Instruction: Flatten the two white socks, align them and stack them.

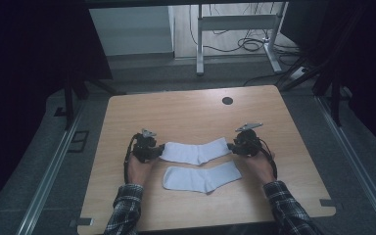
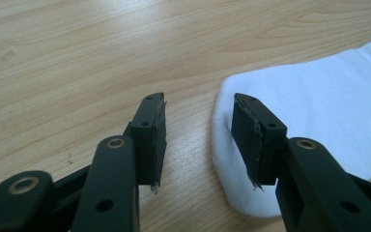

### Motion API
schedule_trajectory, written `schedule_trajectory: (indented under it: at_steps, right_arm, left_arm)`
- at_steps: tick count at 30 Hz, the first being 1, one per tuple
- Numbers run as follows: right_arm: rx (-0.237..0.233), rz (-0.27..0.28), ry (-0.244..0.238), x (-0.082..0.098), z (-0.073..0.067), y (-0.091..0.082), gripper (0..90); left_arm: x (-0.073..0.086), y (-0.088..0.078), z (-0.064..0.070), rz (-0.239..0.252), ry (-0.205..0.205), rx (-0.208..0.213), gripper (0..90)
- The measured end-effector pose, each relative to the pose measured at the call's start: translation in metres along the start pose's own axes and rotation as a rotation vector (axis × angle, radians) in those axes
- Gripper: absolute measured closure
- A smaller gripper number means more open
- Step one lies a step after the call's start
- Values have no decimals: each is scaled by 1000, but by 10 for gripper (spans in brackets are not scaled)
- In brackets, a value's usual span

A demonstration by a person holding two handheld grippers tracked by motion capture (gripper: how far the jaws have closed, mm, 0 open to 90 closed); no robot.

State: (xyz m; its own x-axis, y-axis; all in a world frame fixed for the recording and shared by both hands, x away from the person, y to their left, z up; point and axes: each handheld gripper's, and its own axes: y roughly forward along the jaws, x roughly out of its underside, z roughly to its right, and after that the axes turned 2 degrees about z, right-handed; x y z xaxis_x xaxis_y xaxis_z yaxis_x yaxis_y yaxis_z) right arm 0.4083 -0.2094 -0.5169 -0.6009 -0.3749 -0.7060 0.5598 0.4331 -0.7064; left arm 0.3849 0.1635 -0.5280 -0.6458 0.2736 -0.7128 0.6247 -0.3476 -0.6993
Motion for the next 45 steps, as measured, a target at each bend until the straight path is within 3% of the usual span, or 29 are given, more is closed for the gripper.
schedule_trajectory:
  at_steps: [3,8,11,13,15,18,24,33,42,45]
  right_arm:
    - [-14,7,18,-3,0,1,589]
    - [-19,-4,8,-2,-4,11,586]
    - [-24,-21,12,-1,-5,16,648]
    - [-62,-28,35,-1,-4,18,755]
    - [-62,-34,30,-1,-6,17,823]
    - [-54,-38,21,-2,-8,16,845]
    - [-56,-17,12,-6,-9,5,854]
    - [-79,44,-29,-14,-14,-30,855]
    - [-121,68,-57,-8,-22,-67,854]
    - [-135,67,-63,-1,-25,-77,854]
  left_arm:
    - [1,1,2,1,2,8,561]
    - [5,4,1,-14,0,3,558]
    - [7,6,0,-15,-11,16,580]
    - [8,6,0,-4,-11,51,687]
    - [8,7,1,-10,-17,76,799]
    - [8,6,2,-10,-16,80,848]
    - [4,-4,3,18,-13,89,852]
    - [-11,-44,17,72,57,115,851]
    - [-5,-75,28,85,99,153,850]
    - [4,-87,38,81,124,169,849]
